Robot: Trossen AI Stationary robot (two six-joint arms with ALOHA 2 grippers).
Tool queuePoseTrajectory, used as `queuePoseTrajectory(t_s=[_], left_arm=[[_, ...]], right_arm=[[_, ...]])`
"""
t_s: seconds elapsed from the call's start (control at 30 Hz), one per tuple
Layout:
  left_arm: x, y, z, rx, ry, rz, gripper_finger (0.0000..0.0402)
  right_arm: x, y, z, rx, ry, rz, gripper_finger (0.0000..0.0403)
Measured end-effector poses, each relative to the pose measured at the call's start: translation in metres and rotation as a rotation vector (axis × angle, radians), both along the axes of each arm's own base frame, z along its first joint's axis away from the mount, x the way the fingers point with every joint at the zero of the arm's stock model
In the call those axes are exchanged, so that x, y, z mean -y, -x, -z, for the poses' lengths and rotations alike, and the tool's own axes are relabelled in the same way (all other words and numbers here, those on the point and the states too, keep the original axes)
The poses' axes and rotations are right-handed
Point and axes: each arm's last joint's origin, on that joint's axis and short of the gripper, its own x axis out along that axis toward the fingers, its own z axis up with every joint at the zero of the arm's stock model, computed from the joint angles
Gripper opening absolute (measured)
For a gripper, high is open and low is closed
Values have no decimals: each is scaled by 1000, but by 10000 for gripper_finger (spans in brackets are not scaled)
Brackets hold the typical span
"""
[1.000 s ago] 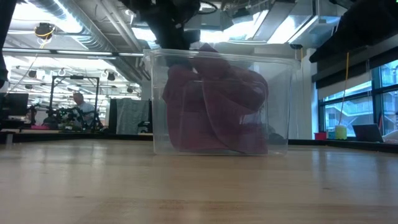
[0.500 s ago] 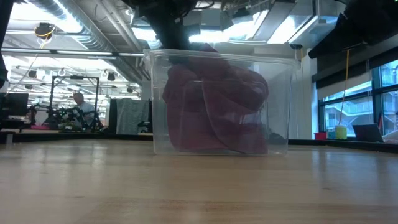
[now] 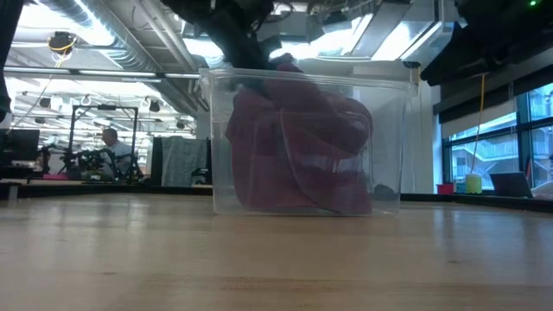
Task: Pick & Place hat
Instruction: Put the gray cap into the top transparent bin
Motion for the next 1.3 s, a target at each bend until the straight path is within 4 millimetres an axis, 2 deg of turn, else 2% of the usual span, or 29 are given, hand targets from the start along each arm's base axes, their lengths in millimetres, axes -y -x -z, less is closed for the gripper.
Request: queuePoseTrajectory(t_s=[0.4,0.57,0.73,0.97,1.23,1.3], left_arm=[[-21,-8,42,-95,83,-36,33],[-24,-4,38,-105,61,-26,33],[-28,6,22,-91,19,-28,33],[-44,18,15,-94,3,-53,33],[-54,23,15,66,266,136,33],[-55,23,14,87,286,147,33]], right_arm=[[13,-4,0,-2,3,86,232],[19,-5,0,0,-9,122,232],[23,-8,-1,19,-38,135,232],[26,-11,-2,41,-62,153,232],[29,-15,-2,44,-141,121,232],[29,-15,-2,39,-155,111,232]])
